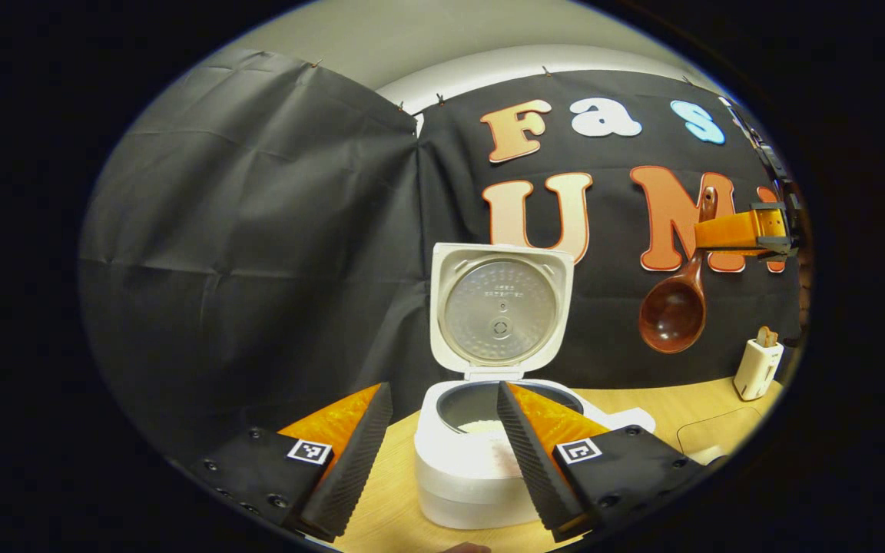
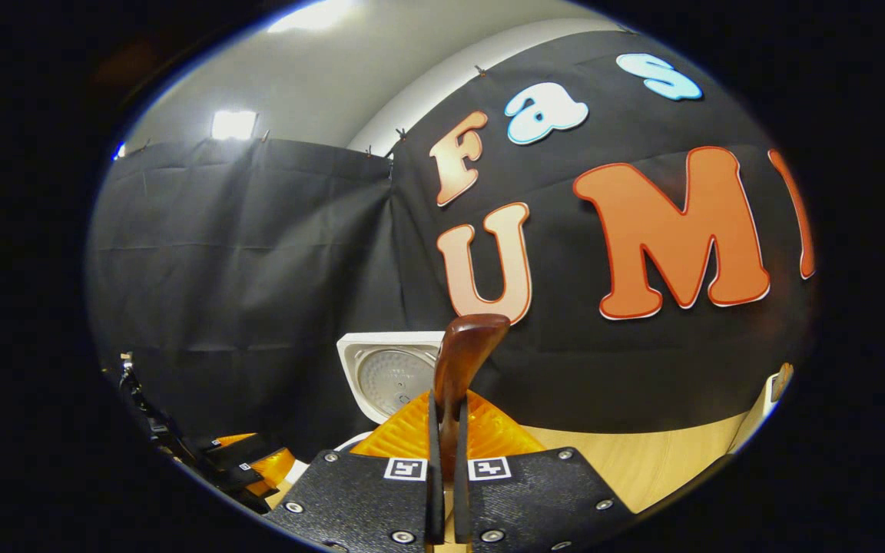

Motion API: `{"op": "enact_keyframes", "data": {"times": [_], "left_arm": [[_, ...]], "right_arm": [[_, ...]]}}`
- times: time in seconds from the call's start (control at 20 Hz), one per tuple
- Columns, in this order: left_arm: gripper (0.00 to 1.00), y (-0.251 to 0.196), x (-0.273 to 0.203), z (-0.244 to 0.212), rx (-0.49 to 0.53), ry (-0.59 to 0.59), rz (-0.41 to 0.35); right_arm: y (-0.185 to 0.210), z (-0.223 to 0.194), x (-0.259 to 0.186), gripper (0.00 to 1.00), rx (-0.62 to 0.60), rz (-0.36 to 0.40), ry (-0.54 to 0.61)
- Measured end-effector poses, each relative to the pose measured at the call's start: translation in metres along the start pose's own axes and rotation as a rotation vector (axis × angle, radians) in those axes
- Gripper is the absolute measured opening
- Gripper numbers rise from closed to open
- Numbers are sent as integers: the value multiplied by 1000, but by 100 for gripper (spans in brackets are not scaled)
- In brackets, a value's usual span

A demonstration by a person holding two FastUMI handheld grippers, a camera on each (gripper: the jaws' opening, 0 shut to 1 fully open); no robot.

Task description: Close the left gripper, press the button to open the rice cooker; take a wooden spoon from the chopstick holder with the right hand, scoop a spoonful of rice and pour it into the rice cooker, then put the wooden spoon back into the chopstick holder.

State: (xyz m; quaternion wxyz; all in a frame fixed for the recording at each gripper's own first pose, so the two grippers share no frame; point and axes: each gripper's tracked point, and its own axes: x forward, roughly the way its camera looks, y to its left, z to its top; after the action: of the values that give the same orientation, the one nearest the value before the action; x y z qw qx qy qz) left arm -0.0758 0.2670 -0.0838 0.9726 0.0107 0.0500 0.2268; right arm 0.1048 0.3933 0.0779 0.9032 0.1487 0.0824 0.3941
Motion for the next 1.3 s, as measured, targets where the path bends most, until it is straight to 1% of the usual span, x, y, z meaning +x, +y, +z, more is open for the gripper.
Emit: {"op": "enact_keyframes", "data": {"times": [0.15, 0.2, 0.25, 0.4, 0.6, 0.8, 0.95, 1.05, 1.15, 1.2, 1.3], "left_arm": [[90, -13, 8, -4, 2, 1, -20], [90, -17, 11, -6, 7, 4, -29], [90, -23, 13, -7, 13, 7, -37], [90, -37, 15, -14, 28, 15, -64], [91, -55, 23, -21, 37, 28, -97], [90, -73, 26, -28, 52, 39, -132], [89, -82, 27, -32, 52, 48, -148], [90, -86, 27, -35, 50, 56, -156], [89, -90, 27, -38, 54, 64, -161], [91, -95, 29, -40, 54, 68, -165], [91, -105, 32, -48, 45, 100, -185]], "right_arm": [[-24, 5, -18, 5, 24, -54, -12], [-29, 3, -25, 10, 32, -68, -9], [-34, 2, -31, 5, 33, -79, -8], [-52, 0, -47, 5, 57, -122, -4], [-76, -13, -69, 5, 71, -171, 20], [-103, -26, -97, 5, 115, -234, 34], [-130, -34, -122, 5, 133, -302, 31], [-148, -41, -139, 5, 161, -349, 35], [-166, -50, -157, 5, 186, -399, 47], [-175, -54, -166, 5, 188, -423, 58], [-189, -61, -187, 5, 198, -466, 62]]}}
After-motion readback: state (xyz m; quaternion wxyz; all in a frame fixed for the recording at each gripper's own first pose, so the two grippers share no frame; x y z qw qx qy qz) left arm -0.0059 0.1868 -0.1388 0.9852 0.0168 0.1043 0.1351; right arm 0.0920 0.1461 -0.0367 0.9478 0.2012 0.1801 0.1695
